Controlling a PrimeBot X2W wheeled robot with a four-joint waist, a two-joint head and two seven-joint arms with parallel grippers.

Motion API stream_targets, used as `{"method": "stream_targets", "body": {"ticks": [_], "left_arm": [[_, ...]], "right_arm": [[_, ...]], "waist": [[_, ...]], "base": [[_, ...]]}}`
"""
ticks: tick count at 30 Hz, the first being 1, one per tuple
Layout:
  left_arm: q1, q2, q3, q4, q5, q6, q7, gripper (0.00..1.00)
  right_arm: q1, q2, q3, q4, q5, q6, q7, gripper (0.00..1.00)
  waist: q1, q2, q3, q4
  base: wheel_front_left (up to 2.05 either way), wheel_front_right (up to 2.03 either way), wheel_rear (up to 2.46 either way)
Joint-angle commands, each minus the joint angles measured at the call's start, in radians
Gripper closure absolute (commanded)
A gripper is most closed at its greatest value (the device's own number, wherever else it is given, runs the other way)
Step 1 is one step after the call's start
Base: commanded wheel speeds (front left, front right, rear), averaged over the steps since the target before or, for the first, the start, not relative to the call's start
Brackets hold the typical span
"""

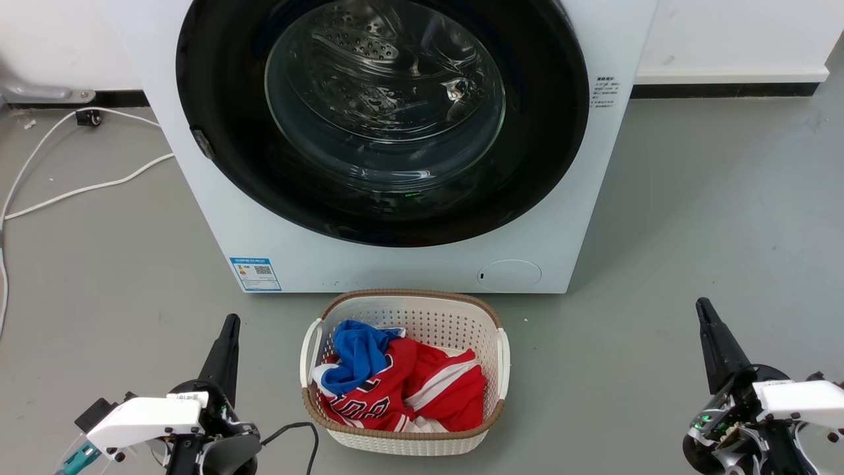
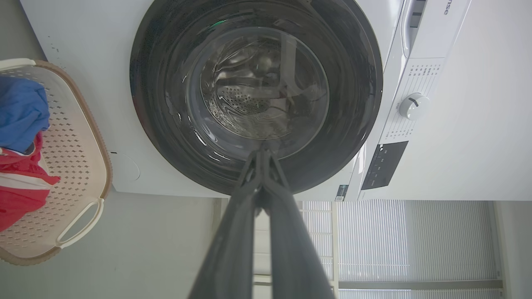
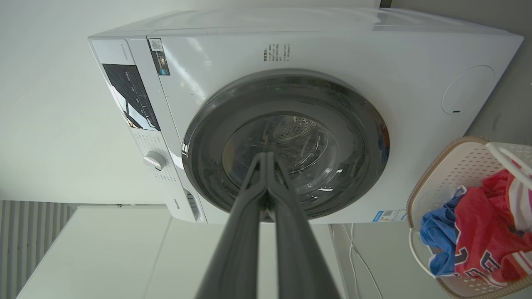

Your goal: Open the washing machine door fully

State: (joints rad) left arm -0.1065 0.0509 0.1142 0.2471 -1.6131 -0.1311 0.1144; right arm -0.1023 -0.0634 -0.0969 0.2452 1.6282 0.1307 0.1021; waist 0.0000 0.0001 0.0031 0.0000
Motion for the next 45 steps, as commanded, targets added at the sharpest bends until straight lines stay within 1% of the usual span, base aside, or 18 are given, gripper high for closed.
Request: {"method": "stream_targets", "body": {"ticks": [1, 29, 30, 34, 37, 45], "left_arm": [[-0.006, -0.002, 0.002, -0.001, 0.0, -0.003, 0.003, 1.0], [-0.006, -0.002, 0.002, -0.001, 0.0, -0.003, 0.003, 1.0], [-0.006, -0.002, 0.002, -0.001, 0.0, -0.003, 0.003, 0.0], [0.02, -0.002, -0.007, 0.022, 0.001, 0.0, -0.006, 0.0], [0.024, -0.001, -0.009, 0.009, 0.013, 0.0, -0.022, 0.0], [0.029, -0.001, 0.003, -0.02, 0.108, 0.006, -0.057, 0.0]], "right_arm": [[-0.011, 0.002, -0.002, 0.001, -0.005, 0.0, 0.002, 1.0], [-0.012, 0.006, -0.007, 0.001, -0.01, 0.0, 0.006, 1.0], [-0.012, 0.006, -0.007, 0.001, -0.01, 0.0, 0.006, 0.0], [0.021, 0.006, -0.004, 0.023, -0.005, 0.0, 0.001, 0.0], [0.029, 0.006, -0.004, 0.018, -0.022, 0.0, -0.015, 0.0], [0.042, 0.006, -0.02, 0.001, -0.117, 0.0, -0.049, 0.0]], "waist": [[0.0, -0.0001, 0.0, 0.0], [0.0, -0.0001, 0.0, 0.0], [0.0, -0.0001, 0.0, 0.0], [0.0, -0.0001, 0.0, 0.0], [0.0, -0.0001, 0.0, 0.0], [0.0, -0.0001, 0.001, 0.0]], "base": [[0.0, 0.0, 0.0], [0.0, 0.0, 0.0], [0.0, 0.0, 0.0], [0.0, 0.0, 0.0], [0.0, 0.0, 0.0], [0.0, 0.0, 0.0]]}}
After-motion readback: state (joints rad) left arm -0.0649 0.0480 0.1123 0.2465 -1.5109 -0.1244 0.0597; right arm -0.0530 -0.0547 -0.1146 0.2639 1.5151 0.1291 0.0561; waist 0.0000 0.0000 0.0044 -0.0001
